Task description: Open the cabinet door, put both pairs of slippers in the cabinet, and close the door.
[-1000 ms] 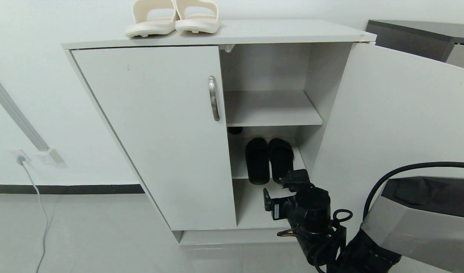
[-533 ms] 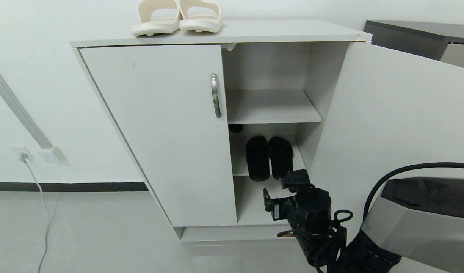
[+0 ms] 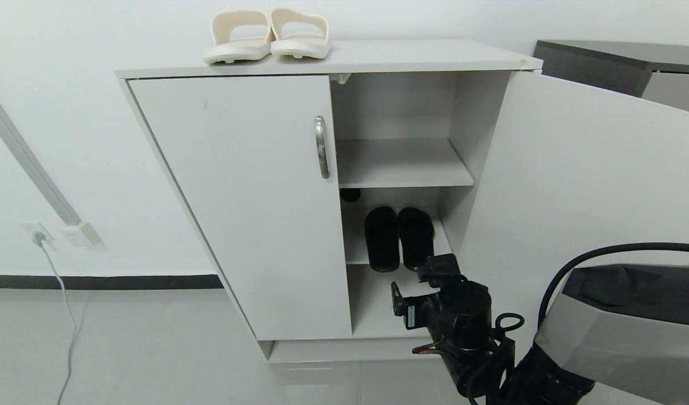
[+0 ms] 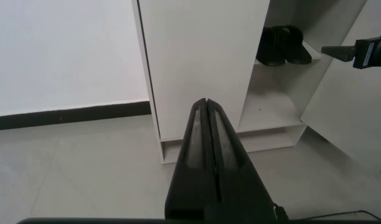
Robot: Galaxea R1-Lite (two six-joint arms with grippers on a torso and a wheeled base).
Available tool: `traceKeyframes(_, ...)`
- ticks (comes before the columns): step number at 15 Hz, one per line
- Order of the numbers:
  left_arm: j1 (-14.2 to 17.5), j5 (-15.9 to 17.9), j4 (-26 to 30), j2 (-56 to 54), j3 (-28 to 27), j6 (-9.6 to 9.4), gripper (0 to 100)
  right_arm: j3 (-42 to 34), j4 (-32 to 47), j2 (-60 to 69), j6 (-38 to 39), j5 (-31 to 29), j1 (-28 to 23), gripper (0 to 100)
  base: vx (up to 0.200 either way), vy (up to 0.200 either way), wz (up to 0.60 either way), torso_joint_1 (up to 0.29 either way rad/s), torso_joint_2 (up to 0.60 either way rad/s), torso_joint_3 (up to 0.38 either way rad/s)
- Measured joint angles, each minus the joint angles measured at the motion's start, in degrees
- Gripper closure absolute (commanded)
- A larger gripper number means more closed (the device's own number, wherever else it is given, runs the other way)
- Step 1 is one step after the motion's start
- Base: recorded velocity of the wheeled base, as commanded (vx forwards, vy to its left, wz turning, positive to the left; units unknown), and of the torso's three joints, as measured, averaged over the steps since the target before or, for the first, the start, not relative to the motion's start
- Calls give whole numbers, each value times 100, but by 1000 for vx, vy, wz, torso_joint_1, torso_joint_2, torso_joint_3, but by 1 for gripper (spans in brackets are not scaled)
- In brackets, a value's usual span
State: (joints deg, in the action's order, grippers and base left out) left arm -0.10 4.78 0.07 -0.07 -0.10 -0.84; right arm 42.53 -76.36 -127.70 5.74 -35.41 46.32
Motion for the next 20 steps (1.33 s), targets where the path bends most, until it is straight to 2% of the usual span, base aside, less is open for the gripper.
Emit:
traceKeyframes(10, 0, -2, 2, 0, 0, 13, 100, 21, -66, -12, 2, 0, -2, 0, 0, 0, 0, 1, 1, 31)
traceKeyframes(20, 0, -13, 2, 0, 0, 24, 100, 27, -227, -72, -5, 9, 56, 0, 0, 200, 0, 4, 2, 4)
